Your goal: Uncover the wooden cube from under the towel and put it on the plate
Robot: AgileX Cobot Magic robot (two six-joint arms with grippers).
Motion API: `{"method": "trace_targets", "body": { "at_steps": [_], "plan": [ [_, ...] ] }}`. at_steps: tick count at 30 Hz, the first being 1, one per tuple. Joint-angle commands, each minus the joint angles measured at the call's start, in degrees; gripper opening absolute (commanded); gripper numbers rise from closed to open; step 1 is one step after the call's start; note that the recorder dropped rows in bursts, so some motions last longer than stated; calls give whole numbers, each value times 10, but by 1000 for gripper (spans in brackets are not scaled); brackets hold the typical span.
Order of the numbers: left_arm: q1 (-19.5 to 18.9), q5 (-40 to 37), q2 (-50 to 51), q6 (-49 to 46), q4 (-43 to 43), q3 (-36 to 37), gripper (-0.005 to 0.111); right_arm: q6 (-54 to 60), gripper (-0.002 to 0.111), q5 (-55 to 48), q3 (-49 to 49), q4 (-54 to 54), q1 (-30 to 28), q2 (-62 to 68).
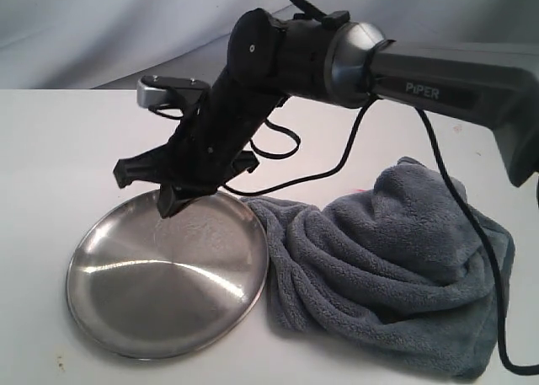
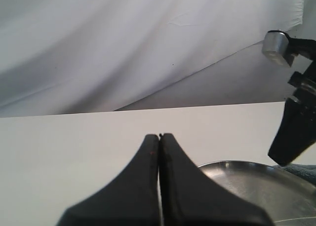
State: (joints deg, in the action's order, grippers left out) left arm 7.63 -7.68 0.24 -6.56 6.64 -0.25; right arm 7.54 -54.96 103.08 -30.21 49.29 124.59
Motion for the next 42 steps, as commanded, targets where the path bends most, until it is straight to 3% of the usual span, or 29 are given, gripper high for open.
{"method": "trace_targets", "body": {
  "at_steps": [1, 8, 14, 29, 38, 42],
  "plan": [
    [3, 2, -2, 1, 1, 3, 0, 14, 0, -76, 3, 27, 25, -5],
    [3, 2, -2, 1, 1, 3, 0, 8, 0, -85, -69, 86, 69, -63],
    [3, 2, -2, 1, 1, 3, 0, -18, 0, -83, -171, 124, 73, -138],
    [3, 2, -2, 1, 1, 3, 0, -224, 0, -24, -406, 410, 70, -321],
    [3, 2, -2, 1, 1, 3, 0, -261, 0, 13, -426, 447, -45, -356],
    [3, 2, -2, 1, 1, 3, 0, -283, 0, 92, -426, 454, -117, -355]
  ]
}}
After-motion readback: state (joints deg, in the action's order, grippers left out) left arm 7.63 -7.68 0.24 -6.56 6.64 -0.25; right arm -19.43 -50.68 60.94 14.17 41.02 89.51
